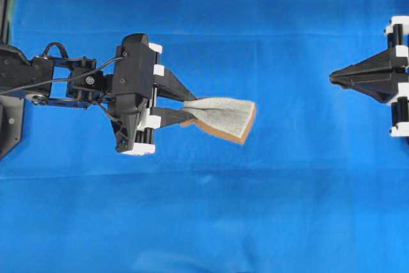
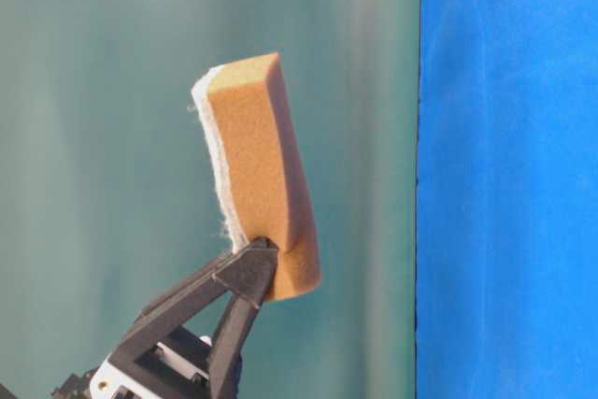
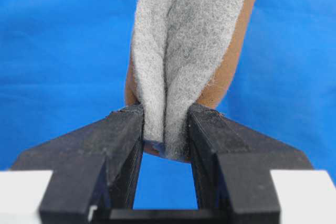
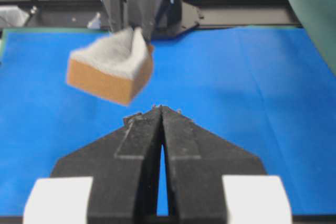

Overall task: Hand over the sponge with the left arm and wipe it with the right arm.
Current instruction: 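Move the right gripper to the sponge's free end and grasp it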

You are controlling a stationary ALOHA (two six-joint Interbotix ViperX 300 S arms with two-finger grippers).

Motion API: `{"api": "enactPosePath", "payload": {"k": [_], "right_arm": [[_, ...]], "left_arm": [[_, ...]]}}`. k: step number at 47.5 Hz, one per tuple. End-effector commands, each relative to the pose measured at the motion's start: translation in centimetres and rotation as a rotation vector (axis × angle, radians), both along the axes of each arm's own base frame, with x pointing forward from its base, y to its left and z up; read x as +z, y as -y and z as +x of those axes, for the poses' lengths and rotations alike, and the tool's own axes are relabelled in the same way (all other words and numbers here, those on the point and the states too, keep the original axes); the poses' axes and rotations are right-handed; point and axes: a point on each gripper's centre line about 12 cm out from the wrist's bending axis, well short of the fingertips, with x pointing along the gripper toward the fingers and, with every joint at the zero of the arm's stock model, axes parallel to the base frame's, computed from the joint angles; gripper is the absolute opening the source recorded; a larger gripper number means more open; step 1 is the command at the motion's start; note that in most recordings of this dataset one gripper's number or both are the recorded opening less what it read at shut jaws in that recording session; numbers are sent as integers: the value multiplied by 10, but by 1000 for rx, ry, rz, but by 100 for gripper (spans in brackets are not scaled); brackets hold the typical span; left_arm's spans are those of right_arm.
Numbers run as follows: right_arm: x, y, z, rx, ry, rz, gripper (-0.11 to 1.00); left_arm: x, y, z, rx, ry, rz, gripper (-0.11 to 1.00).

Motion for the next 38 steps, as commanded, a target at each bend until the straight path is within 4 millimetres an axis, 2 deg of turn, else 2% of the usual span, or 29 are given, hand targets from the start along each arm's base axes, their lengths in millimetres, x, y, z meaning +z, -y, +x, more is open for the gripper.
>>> {"api": "enactPosePath", "payload": {"k": [1,17,19,26,29,32,38], "right_arm": [[14,-4,9,20,16,10,0],[19,-15,49,56,-51,46,2],[19,-14,55,53,-60,55,9],[16,-15,76,51,-95,77,54],[14,-15,87,49,-110,82,67],[14,-16,97,50,-121,82,73],[13,-17,115,48,-137,88,73]], "left_arm": [[5,-3,-1,10,17,-2,22],[5,-6,0,14,15,4,22],[5,-6,0,14,17,4,22],[4,-6,-1,14,14,4,22],[4,-6,-1,14,14,4,22],[5,-6,0,14,15,4,22],[4,-6,0,14,14,4,22]]}}
